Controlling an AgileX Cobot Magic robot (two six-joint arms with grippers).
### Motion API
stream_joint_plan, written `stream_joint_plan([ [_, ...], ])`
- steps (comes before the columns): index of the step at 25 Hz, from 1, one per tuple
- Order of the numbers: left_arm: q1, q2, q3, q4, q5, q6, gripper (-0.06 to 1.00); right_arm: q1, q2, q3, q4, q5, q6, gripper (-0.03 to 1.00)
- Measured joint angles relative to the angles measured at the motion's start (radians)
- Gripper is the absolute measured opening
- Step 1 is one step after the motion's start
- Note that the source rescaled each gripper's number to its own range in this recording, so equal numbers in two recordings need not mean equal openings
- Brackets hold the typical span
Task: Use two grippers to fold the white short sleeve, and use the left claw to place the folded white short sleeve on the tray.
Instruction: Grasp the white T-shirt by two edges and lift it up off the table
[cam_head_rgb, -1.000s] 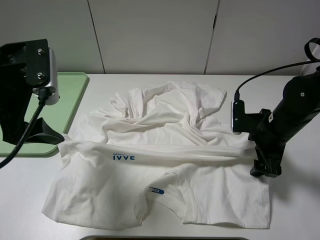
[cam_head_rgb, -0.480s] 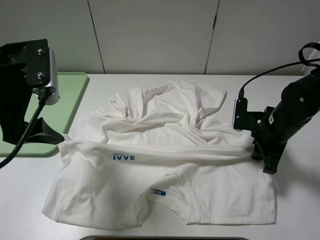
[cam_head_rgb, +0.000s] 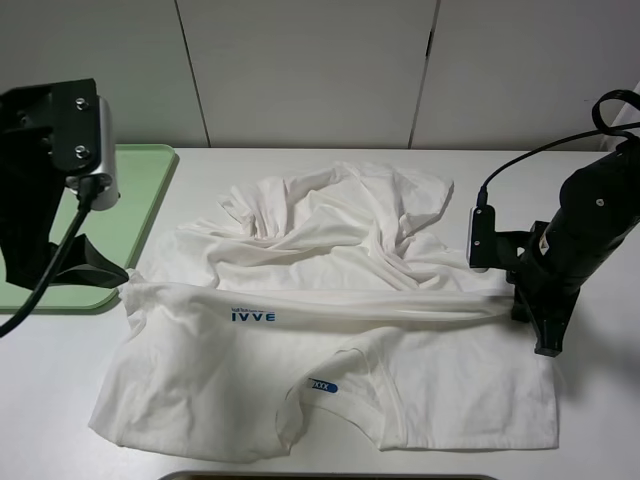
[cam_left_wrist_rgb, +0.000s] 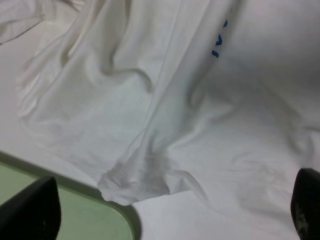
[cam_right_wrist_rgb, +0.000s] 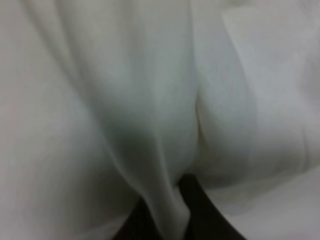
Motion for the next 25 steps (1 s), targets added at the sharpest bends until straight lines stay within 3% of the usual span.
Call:
stream_joint_plan([
  [6,0.000,0.100,0.000,0.032,-0.009,-0.002,0.89,0.000,0.000,0.000,-0.005,0.005,0.000,0.00],
  [15,0.000,0.340,0.000,0.039,-0.186,0.074,0.88,0.000,0.000,0.000,-0.005,0.007,0.000,0.00],
  [25,0.000,0.447,0.000,0.054,-0.260,0.094,0.88,0.000,0.000,0.000,-0.001,0.004,0.000,0.00],
])
